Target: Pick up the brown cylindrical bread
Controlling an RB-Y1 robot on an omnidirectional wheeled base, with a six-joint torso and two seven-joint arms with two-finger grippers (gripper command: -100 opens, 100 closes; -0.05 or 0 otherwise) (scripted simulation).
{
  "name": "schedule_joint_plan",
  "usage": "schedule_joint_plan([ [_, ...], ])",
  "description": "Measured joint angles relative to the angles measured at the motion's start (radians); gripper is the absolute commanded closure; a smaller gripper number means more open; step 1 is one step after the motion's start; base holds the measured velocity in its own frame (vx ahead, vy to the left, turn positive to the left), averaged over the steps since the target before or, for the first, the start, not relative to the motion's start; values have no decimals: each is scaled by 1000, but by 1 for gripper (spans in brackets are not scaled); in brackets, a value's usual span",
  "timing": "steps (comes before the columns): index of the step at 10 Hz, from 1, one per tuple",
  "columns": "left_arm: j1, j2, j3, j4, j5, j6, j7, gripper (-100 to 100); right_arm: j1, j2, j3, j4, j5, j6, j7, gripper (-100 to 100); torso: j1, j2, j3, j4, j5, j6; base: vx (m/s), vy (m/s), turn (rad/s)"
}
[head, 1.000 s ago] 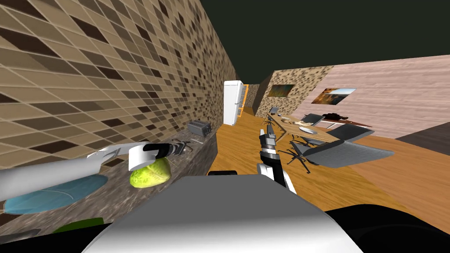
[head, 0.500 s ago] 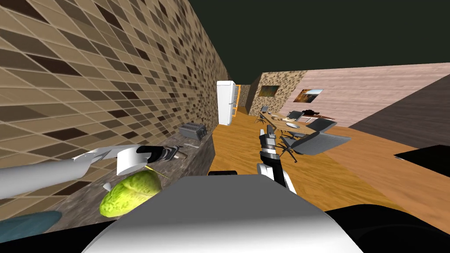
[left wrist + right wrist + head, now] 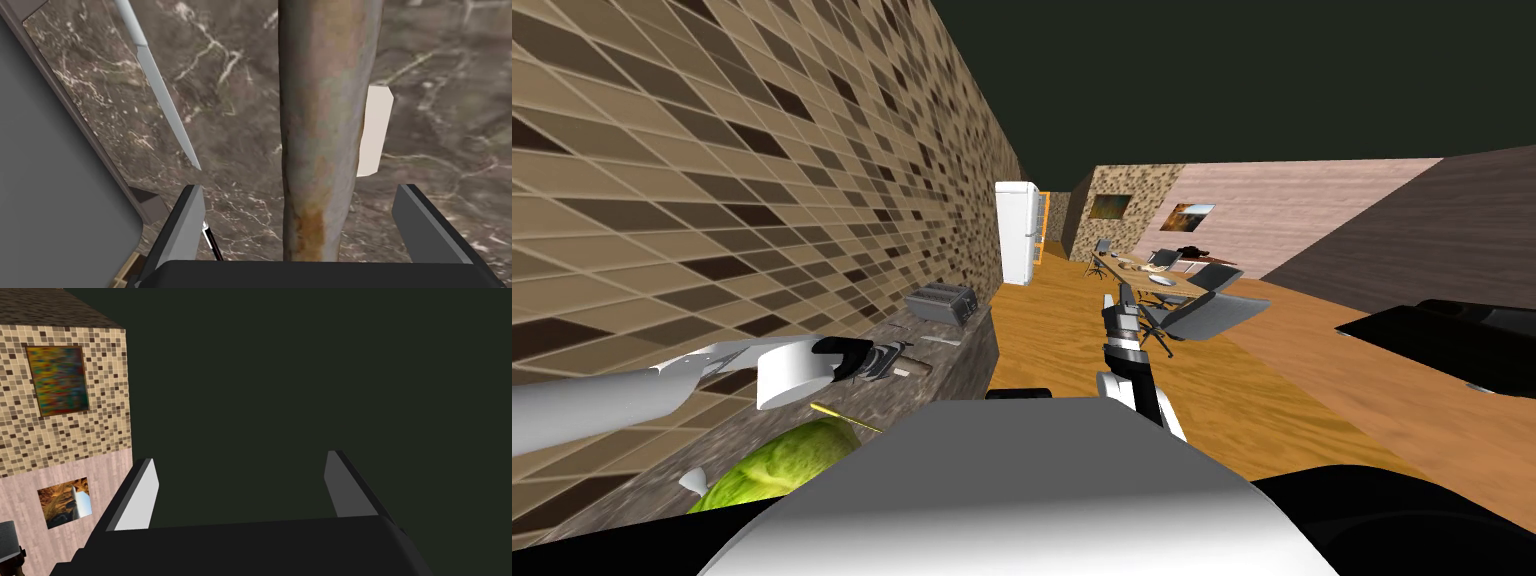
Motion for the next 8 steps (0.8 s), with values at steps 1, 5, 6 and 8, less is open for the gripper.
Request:
schedule_joint_plan([
  [1,-1,0,-2,3,4,2,-9,0,0,0,0,0,0,0,0,0,-1,1,1,0,0,-1,0,0,0],
  [5,16,-64,7,59,-18,1,-27,-100,0,0,0,0,0,0,0,0,-2,0,0,0,0,0,18,1,-6],
  [6,17,-66,7,62,-19,-1,-28,100,0,0,0,0,0,0,0,0,-2,1,0,0,-1,0,0,1,11],
  [8,18,-65,7,62,-18,1,-28,100,0,0,0,0,0,0,0,0,-3,1,1,1,-1,1,0,0,0],
])
